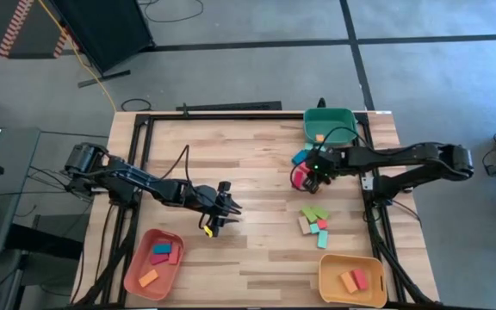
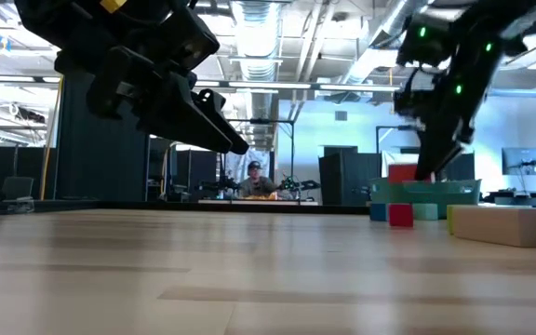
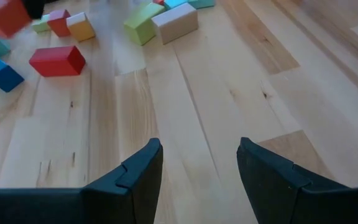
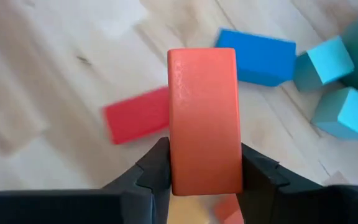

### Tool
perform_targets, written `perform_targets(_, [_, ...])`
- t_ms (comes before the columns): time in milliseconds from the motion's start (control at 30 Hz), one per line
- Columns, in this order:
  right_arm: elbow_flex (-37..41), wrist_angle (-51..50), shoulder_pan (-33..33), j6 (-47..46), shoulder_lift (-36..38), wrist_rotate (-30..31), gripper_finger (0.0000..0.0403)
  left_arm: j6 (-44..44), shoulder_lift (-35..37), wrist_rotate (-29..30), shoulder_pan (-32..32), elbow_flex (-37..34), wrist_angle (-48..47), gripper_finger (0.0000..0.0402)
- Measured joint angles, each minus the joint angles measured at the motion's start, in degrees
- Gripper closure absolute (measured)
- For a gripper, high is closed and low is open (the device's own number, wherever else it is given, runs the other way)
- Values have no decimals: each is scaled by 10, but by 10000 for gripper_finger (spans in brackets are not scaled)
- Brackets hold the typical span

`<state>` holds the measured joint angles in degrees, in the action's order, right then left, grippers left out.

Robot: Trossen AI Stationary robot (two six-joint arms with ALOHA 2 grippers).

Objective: Sort blocks by size
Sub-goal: Put the large orange rectangular block into the yellow bin

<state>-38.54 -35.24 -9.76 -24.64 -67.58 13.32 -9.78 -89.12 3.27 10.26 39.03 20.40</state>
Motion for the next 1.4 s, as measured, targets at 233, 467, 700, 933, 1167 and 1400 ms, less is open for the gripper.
perform_targets(233, [-60, -82, 98, -42, 44, -4, 243, 6, 0, 0, 0, 0, 0, 204])
perform_targets(467, [-105, -136, 239, -130, 68, -44, 243, 10, 0, 0, 0, 0, 0, 204])
perform_targets(700, [-124, -137, 402, -286, 65, -67, 238, 10, 0, 0, 0, 0, 0, 204])
perform_targets(933, [-124, -94, 564, -497, 31, -72, 239, 9, 0, 0, 0, 0, 0, 204])
perform_targets(1167, [-123, -3, 673, -655, -43, -72, 239, 6, 0, 0, 0, 0, 1, 204])
perform_targets(1400, [-123, 51, 725, -756, -112, -76, 237, 1, 0, 0, 0, 0, 1, 204])
